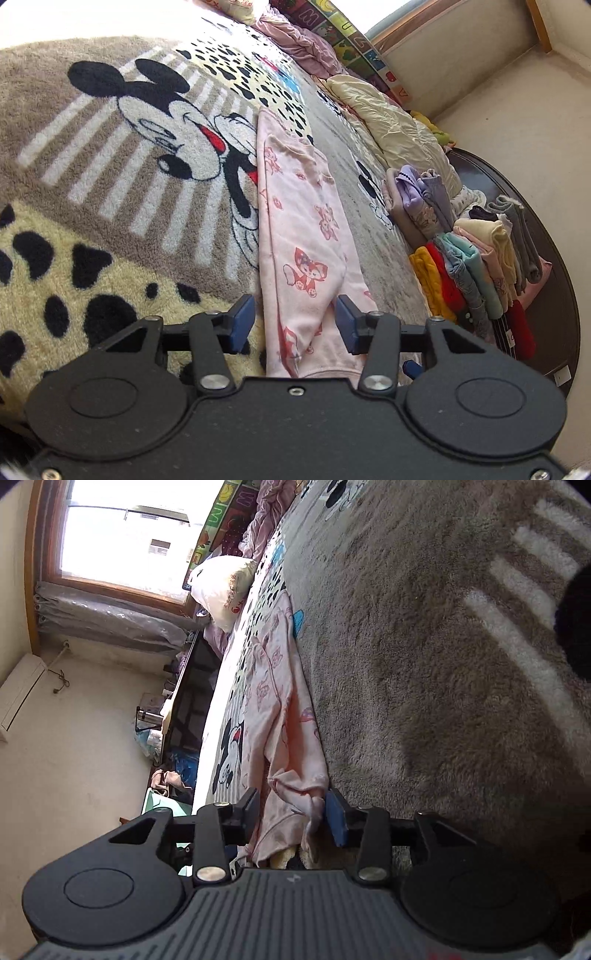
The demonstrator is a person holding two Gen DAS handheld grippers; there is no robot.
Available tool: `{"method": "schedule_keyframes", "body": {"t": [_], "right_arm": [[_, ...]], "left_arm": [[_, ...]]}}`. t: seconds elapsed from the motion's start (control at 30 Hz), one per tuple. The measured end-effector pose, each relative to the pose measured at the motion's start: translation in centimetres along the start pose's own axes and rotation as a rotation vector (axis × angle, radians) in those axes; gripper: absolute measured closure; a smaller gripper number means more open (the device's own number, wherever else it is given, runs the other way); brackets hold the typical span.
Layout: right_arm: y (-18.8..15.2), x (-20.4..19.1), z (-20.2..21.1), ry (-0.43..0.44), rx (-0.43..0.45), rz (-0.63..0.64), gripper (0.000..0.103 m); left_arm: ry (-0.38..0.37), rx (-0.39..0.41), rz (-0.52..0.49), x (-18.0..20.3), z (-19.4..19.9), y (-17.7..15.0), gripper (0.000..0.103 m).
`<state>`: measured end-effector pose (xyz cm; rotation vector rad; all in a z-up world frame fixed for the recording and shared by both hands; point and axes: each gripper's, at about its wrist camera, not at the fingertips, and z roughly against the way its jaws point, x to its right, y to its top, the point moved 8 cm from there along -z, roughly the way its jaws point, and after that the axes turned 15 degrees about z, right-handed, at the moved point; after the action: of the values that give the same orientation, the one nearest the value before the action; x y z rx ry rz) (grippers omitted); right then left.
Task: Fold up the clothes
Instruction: 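Grasp the end of the pink strip with the left gripper and lift it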
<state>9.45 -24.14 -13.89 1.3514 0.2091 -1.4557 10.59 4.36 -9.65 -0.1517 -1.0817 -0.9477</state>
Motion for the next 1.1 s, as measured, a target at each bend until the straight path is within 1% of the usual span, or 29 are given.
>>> {"method": "schedule_keyframes", "body": {"t": [0.07,0.17,0.27,0.37,0.4,0.43,0.47,0.5,0.53,0.57,0.6,0.63,0.67,0.7,0.77,0.87,0.9,0.93,0.97,1.03,1.1], "right_arm": [[1.4,-0.6,-0.1,0.008,0.030,0.069,0.059],[3.8,-0.9,-1.7,0.040,0.035,0.150,0.059],[5.9,-1.4,-4.1,0.093,0.033,0.221,0.059],[7.3,-2.1,-6.6,0.146,0.026,0.266,0.059],[7.5,-2.2,-7.3,0.154,0.015,0.299,0.060],[7.4,-2.1,-8.1,0.140,-0.016,0.324,0.060],[6.7,-1.1,-9.2,0.096,-0.100,0.317,0.060],[6.1,-0.2,-9.6,0.075,-0.143,0.299,0.068],[5.8,0.6,-9.7,0.074,-0.151,0.281,0.076],[5.5,1.4,-9.1,0.086,-0.155,0.240,0.085],[5.6,1.9,-8.6,0.103,-0.149,0.202,0.086],[5.9,2.2,-7.8,0.123,-0.123,0.178,0.084],[6.4,2.2,-7.1,0.137,-0.099,0.170,0.075],[7.0,2.2,-6.6,0.147,-0.080,0.170,0.064],[8.3,2.4,-6.5,0.145,-0.049,0.172,0.058],[10.4,3.8,-7.6,0.092,-0.036,0.177,0.059],[10.9,4.1,-8.1,0.074,-0.038,0.182,0.062],[11.4,4.4,-8.6,0.057,-0.043,0.189,0.064],[11.9,4.7,-9.1,0.041,-0.047,0.196,0.066],[13.0,4.8,-10.3,0.016,-0.061,0.222,0.065],[14.2,5.1,-11.8,0.015,-0.069,0.226,0.065]], "left_arm": [[-0.021,-0.019,-0.032,1.0,-1.2,0.2,0.068],[-0.011,-0.051,-0.133,3.0,-3.6,-0.1,0.068],[-0.025,-0.063,-0.239,5.0,-5.9,-0.1,0.068],[0.018,-0.082,-0.273,4.8,-8.0,0.4,0.068],[0.073,-0.111,-0.271,3.9,-9.0,0.5,0.070],[0.100,-0.139,-0.256,3.0,-9.5,0.5,0.072],[0.071,-0.147,-0.241,2.6,-9.4,0.7,0.072],[0.042,-0.157,-0.219,2.4,-9.1,1.0,0.072],[0.008,-0.160,-0.193,2.2,-8.6,1.4,0.071],[-0.028,-0.154,-0.171,2.2,-8.1,1.9,0.067],[-0.056,-0.140,-0.153,2.1,-7.7,2.5,0.063],[-0.073,-0.120,-0.139,2.1,-7.5,3.2,0.063],[-0.085,-0.102,-0.125,2.0,-7.4,4.0,0.063],[-0.091,-0.084,-0.110,1.8,-7.5,4.8,0.063],[-0.091,-0.037,-0.086,1.4,-7.9,6.9,0.062],[-0.024,0.018,-0.068,0.2,-9.2,9.8,0.059],[0.006,0.033,-0.071,-0.2,-9.7,10.8,0.056],[0.036,0.047,-0.078,-0.6,-10.1,11.8,0.056],[0.051,0.050,-0.089,-0.8,-10.5,12.6,0.056],[0.047,0.037,-0.096,-0.9,-11.3,13.8,0.054],[0.039,0.011,-0.107,-1.0,-12.2,14.8,0.054]]}}
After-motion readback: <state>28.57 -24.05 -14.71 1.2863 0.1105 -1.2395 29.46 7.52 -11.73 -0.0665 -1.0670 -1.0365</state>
